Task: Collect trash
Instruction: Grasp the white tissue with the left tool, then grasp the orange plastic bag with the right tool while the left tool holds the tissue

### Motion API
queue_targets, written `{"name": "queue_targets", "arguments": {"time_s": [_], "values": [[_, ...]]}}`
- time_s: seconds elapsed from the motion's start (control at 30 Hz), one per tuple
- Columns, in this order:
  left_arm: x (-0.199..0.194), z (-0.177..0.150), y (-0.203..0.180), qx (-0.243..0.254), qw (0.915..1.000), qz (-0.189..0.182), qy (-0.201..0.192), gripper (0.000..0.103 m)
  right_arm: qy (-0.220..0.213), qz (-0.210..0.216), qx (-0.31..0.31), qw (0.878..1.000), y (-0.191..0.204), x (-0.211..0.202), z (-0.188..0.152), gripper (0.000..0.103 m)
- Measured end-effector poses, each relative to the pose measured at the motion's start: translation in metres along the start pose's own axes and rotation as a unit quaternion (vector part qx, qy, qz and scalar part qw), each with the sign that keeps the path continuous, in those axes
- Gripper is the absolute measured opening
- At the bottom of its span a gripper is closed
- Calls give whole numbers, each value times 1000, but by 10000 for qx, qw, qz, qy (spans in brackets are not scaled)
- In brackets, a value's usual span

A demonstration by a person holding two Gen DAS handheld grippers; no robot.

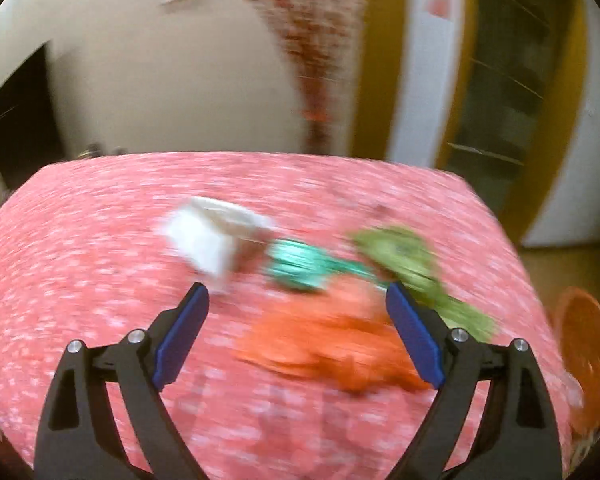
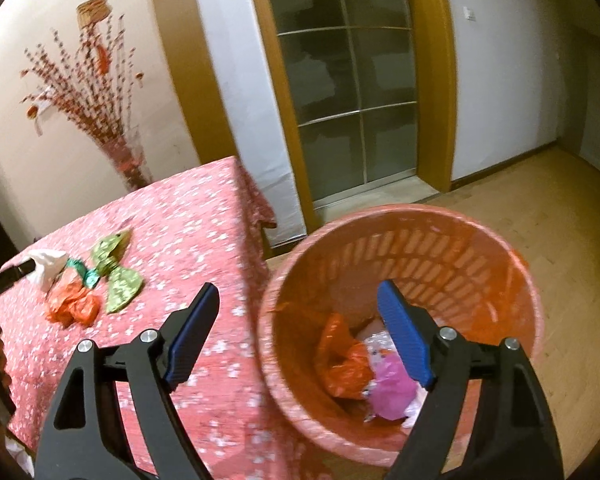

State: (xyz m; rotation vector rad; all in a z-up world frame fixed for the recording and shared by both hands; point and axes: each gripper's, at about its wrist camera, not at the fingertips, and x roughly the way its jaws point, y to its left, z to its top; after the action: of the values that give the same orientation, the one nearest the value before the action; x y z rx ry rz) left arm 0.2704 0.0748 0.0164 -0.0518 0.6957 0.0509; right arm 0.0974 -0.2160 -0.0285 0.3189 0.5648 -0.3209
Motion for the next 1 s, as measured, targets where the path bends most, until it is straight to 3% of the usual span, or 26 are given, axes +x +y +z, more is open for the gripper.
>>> {"name": "queue_targets", "arguments": {"time_s": [0.17,0.6,0.83,1.0], "values": [[29,13,47,-369,9989,270,142,88,85,98,-154,9998,21,9,1,81],[96,33,69,-372,9981,180,466,86,259,216,-528,9980,67,33,1,81],[108,35,69,-231,9980,-115,577,54,319,330,-710,9964,86,39,-2,81],[105,35,68,-162,9984,-135,516,48,343,411,-776,9955,95,39,-3,81]]}}
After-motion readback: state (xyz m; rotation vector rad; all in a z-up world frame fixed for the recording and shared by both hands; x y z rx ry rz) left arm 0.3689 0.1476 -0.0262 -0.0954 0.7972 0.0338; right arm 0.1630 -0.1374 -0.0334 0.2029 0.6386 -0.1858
